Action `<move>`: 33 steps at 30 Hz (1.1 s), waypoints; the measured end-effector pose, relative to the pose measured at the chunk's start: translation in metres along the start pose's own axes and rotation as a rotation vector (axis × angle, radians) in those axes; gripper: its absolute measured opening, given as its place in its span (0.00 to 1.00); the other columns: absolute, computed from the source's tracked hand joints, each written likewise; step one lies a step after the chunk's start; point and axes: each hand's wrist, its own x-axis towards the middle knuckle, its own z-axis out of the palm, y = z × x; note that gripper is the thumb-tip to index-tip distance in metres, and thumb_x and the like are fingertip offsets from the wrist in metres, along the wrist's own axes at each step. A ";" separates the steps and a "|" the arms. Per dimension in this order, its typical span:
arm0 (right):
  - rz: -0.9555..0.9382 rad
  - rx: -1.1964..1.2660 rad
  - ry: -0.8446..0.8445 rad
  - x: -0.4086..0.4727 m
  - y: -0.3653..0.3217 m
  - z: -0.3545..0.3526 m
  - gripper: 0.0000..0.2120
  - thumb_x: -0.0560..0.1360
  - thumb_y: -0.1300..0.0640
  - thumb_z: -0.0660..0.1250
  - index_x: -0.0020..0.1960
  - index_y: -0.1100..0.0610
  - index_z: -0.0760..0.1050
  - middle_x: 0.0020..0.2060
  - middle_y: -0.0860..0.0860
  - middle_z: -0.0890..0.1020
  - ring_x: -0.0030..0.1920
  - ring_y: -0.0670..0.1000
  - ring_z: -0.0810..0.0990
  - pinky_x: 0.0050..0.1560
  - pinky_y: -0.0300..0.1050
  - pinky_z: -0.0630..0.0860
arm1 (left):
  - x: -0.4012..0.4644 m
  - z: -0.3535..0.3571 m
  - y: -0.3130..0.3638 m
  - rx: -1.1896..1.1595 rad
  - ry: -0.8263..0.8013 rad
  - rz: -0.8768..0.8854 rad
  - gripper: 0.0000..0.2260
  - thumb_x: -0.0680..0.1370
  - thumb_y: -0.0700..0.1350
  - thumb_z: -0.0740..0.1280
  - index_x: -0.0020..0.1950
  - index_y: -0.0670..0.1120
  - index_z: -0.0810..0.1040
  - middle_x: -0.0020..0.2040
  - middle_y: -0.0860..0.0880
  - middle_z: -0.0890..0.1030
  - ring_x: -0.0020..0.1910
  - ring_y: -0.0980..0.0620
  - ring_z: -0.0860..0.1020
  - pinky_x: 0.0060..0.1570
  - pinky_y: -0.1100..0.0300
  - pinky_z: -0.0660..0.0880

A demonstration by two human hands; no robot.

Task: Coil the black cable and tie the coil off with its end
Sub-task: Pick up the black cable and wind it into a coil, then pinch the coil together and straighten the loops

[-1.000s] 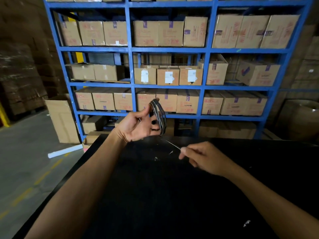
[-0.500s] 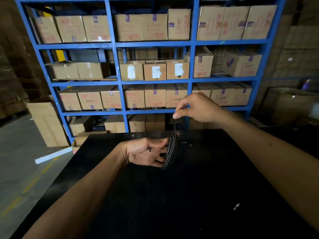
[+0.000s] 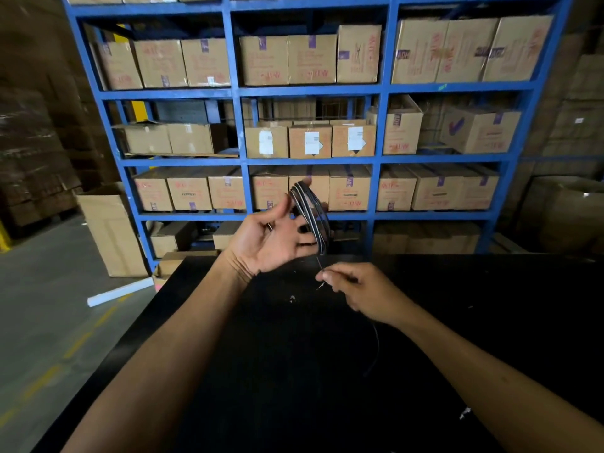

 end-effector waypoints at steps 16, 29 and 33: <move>-0.035 -0.210 0.021 0.013 -0.046 -0.044 0.08 0.78 0.56 0.69 0.49 0.45 0.83 0.36 0.44 0.86 0.26 0.39 0.77 0.28 0.32 0.71 | -0.001 -0.014 -0.045 0.371 0.262 -0.375 0.21 0.81 0.54 0.59 0.74 0.50 0.68 0.72 0.43 0.73 0.70 0.44 0.71 0.68 0.48 0.68; -0.115 -0.137 0.002 0.025 -0.057 -0.074 0.07 0.76 0.54 0.72 0.50 0.43 0.85 0.45 0.37 0.86 0.49 0.38 0.83 0.50 0.38 0.75 | -0.013 0.008 -0.040 0.234 -0.238 -0.384 0.23 0.85 0.49 0.46 0.81 0.53 0.51 0.67 0.30 0.72 0.73 0.27 0.60 0.74 0.37 0.55; -0.145 -0.016 0.082 0.014 -0.045 -0.057 0.14 0.77 0.56 0.70 0.47 0.36 0.82 0.44 0.38 0.86 0.43 0.40 0.83 0.40 0.33 0.77 | -0.018 0.006 -0.034 0.175 -0.190 -0.244 0.22 0.85 0.50 0.49 0.78 0.47 0.60 0.42 0.41 0.76 0.60 0.33 0.74 0.71 0.34 0.55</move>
